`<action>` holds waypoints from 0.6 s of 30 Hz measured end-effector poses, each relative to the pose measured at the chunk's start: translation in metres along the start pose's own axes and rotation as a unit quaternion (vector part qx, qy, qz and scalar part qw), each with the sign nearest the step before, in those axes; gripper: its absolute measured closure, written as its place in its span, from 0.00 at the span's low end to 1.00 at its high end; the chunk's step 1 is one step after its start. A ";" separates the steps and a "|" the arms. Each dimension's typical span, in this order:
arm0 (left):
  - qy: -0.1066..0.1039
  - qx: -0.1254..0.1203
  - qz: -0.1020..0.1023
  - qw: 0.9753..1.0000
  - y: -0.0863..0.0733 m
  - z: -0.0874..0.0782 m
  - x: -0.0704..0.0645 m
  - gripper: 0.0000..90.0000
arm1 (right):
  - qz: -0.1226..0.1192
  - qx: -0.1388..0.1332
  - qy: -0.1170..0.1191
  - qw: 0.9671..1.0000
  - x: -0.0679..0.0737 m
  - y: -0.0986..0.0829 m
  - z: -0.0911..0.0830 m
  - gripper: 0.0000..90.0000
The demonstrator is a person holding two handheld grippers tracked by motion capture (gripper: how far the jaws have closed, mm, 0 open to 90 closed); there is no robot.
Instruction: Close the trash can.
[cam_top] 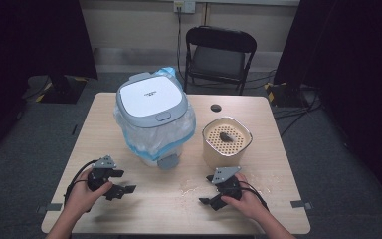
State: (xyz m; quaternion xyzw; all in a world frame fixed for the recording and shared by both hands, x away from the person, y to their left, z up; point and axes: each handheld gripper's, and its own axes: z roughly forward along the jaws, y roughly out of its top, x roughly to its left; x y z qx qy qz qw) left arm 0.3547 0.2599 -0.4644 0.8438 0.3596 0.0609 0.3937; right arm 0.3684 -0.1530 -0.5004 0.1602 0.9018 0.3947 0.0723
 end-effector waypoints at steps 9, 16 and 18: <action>-0.003 -0.011 0.008 1.000 -0.005 0.007 -0.002 0.19 | 0.000 0.000 0.000 1.000 0.000 0.000 0.000 0.17; -0.006 -0.005 0.016 1.000 -0.007 0.014 -0.005 0.19 | 0.000 0.000 0.000 1.000 0.000 0.000 0.000 0.17; -0.006 -0.005 0.018 1.000 -0.007 0.014 -0.005 0.19 | -0.001 0.000 0.000 1.000 0.000 0.000 0.000 0.17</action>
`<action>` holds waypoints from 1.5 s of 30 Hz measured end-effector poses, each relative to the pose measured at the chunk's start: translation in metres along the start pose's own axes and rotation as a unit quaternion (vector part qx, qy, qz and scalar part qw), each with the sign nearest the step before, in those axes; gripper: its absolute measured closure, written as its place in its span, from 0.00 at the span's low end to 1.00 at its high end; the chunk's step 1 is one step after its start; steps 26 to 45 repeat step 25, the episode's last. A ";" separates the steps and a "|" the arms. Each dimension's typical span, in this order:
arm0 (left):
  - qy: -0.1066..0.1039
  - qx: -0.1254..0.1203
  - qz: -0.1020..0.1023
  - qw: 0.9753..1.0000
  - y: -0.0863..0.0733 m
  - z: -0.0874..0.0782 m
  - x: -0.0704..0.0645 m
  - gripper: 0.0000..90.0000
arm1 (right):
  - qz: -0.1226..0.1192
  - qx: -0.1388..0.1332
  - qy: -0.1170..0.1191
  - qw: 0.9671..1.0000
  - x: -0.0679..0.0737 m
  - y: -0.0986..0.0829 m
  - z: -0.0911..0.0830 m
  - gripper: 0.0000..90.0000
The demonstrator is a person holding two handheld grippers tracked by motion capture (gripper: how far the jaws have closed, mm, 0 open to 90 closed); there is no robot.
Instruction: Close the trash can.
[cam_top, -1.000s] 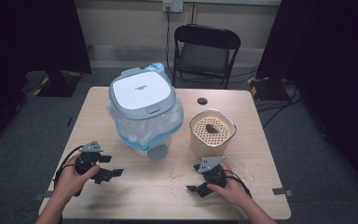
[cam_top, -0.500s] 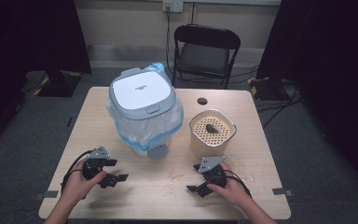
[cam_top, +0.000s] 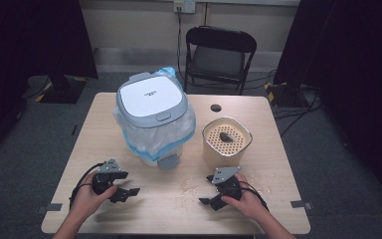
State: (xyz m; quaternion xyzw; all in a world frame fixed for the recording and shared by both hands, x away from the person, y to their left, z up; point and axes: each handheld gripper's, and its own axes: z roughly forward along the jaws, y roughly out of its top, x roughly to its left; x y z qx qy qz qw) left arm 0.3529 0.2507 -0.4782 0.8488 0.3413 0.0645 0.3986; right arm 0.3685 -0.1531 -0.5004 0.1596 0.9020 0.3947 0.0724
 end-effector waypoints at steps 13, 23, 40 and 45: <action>0.004 0.004 0.011 1.000 -0.003 0.003 0.000 0.19 | 0.000 0.000 0.000 1.000 0.000 0.000 0.000 0.17; 0.003 0.022 0.037 0.999 -0.009 0.010 -0.002 0.18 | 0.001 0.000 0.000 1.000 0.000 0.000 0.000 0.17; 0.003 0.026 0.040 0.999 -0.010 0.011 -0.002 0.18 | 0.001 0.000 0.000 1.000 0.000 0.000 0.000 0.17; 0.003 0.026 0.040 0.999 -0.010 0.011 -0.002 0.18 | 0.001 0.000 0.000 1.000 0.000 0.000 0.000 0.17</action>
